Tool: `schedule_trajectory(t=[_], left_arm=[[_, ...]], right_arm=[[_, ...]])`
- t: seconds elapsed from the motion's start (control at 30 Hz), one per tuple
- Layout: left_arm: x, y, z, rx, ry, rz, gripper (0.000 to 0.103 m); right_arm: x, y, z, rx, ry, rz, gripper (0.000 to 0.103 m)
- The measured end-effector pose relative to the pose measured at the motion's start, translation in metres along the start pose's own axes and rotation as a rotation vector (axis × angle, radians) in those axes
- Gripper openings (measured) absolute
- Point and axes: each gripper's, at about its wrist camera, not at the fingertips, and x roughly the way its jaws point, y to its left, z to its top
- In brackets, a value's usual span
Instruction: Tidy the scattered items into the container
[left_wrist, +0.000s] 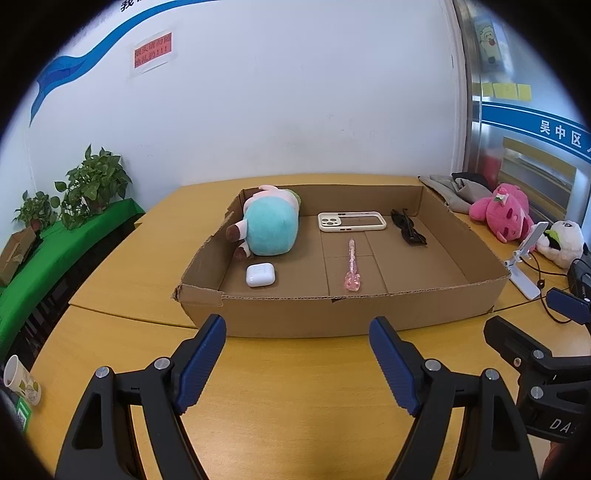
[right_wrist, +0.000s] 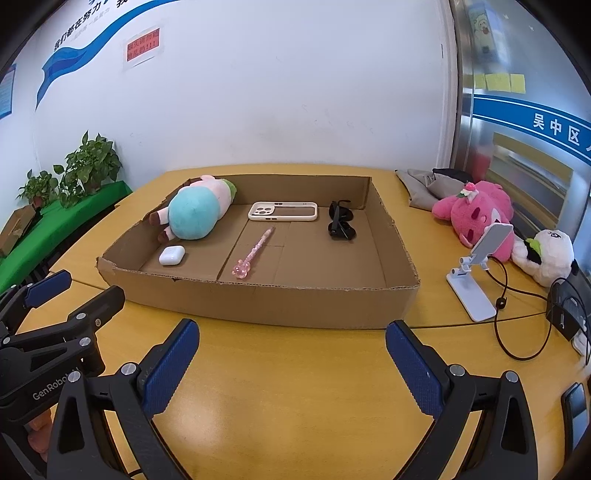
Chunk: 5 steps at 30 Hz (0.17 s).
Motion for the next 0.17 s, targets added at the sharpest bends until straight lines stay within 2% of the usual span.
schedule_trajectory(t=[0.17], left_arm=[[-0.0011, -0.0020, -0.0033, 0.016, 0.000, 0.010, 0.080]], right_arm=[[0.0008, 0.0009, -0.0024, -0.004, 0.001, -0.003, 0.103]])
